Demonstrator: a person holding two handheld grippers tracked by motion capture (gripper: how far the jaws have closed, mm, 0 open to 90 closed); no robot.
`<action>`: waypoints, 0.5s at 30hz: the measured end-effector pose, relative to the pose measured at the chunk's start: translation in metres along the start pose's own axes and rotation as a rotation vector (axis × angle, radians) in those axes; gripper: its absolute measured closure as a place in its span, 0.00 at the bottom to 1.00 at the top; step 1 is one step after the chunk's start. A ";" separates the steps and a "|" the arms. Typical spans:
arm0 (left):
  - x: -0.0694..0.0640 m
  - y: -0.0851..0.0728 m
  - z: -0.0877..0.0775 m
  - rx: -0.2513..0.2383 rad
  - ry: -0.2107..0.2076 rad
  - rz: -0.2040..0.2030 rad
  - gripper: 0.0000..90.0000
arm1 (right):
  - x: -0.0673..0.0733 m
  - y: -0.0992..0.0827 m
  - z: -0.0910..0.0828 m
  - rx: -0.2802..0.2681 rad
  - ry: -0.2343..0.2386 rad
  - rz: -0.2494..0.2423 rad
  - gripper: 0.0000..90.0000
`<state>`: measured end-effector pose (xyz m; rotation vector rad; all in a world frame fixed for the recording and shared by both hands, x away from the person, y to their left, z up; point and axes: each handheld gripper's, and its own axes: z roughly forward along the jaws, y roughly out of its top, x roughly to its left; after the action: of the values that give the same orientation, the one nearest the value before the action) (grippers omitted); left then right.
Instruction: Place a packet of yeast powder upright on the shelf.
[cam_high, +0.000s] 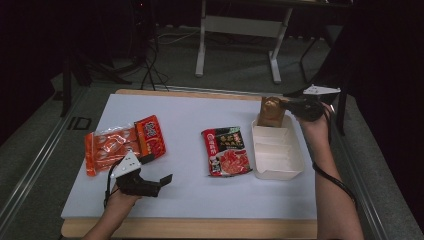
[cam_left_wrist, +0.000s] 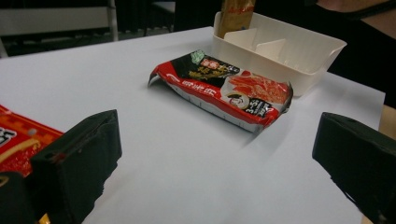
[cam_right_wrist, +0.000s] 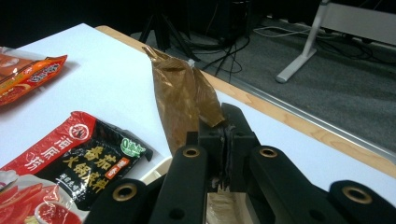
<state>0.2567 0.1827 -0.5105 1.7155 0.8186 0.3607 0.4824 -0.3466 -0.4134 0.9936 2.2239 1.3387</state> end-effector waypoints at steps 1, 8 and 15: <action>0.000 0.000 0.000 0.000 -0.007 0.000 0.02 | 0.000 0.000 0.000 0.008 -0.008 -0.001 0.97; -0.002 0.003 0.000 0.014 -0.007 0.004 0.02 | 0.004 0.008 -0.010 -0.015 -0.055 0.031 0.74; -0.005 0.005 -0.002 0.006 -0.001 0.009 0.02 | 0.023 0.021 -0.024 -0.034 -0.106 0.011 0.55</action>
<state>0.2540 0.1804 -0.5047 1.7250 0.8116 0.3639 0.4602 -0.3384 -0.3820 1.0412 2.1141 1.2923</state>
